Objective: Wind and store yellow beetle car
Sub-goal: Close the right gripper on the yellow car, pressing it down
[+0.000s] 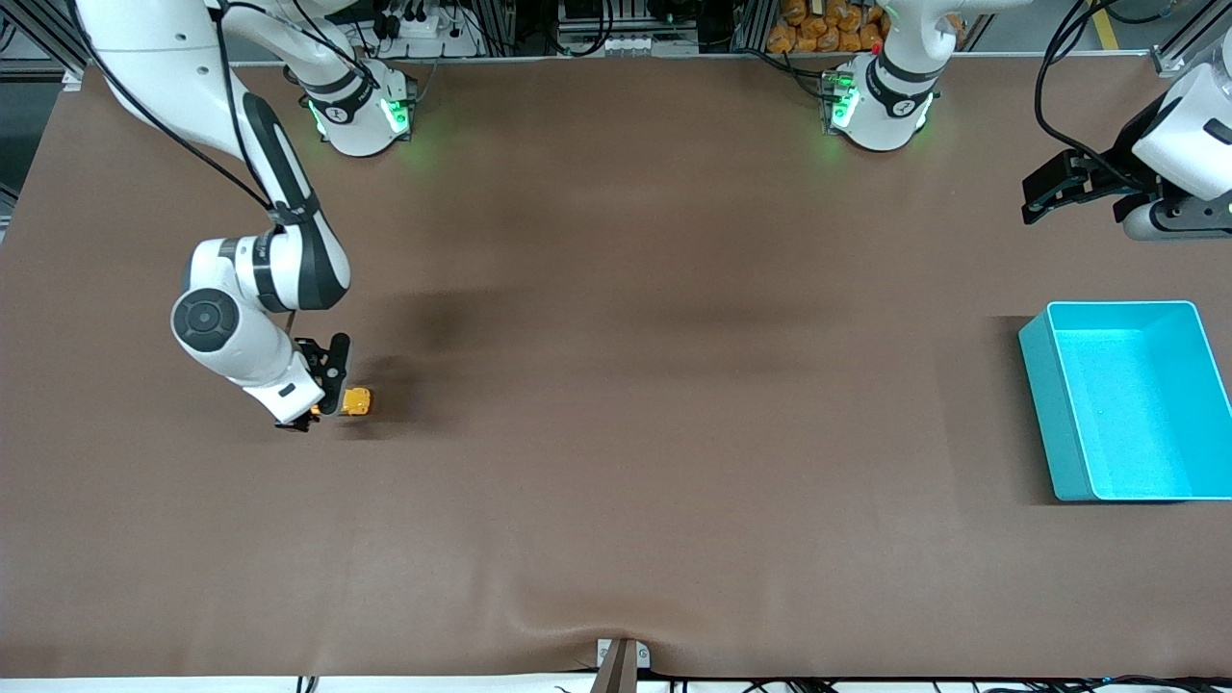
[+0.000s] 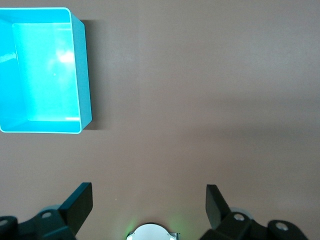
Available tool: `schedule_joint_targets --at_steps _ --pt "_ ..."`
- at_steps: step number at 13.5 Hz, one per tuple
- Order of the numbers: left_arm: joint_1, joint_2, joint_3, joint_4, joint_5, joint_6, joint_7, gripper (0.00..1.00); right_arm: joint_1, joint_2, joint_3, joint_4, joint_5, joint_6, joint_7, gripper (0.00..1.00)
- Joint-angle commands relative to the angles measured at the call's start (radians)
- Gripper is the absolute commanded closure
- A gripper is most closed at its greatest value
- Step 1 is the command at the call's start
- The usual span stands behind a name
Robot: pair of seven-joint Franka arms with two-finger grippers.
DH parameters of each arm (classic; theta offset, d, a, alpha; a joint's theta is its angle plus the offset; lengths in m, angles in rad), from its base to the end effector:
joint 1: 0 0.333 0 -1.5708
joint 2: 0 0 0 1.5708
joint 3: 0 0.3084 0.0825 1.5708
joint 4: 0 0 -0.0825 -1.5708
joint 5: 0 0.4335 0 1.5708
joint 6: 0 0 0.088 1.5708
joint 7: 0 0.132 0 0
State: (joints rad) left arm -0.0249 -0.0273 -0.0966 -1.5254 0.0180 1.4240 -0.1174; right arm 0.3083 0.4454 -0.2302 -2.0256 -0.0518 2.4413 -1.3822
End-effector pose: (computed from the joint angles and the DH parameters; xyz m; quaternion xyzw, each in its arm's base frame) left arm 0.5744 -0.0683 0.6191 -0.9993 0.0010 0.0356 0.0146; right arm 0.6259 0.0446 0.1603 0.7229 0.6878 -0.0478 0.0462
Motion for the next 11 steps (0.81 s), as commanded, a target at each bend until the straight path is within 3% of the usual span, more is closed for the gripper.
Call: schedule_joint_targets --at_steps 1,4,11 --pt "0.005 -0.011 0.000 -0.001 -0.015 0.001 0.008 0.00 0.002 0.021 0.000 0.015 0.020 0.010 -0.015 0.26" --pt "0.005 -0.011 0.000 -0.001 -0.015 0.001 0.008 0.00 0.002 0.033 0.000 0.015 0.020 0.012 -0.015 0.36" --pt "0.005 -0.011 0.000 -0.001 -0.015 0.001 0.008 0.00 0.005 0.050 0.000 0.016 0.021 0.035 -0.015 0.39"
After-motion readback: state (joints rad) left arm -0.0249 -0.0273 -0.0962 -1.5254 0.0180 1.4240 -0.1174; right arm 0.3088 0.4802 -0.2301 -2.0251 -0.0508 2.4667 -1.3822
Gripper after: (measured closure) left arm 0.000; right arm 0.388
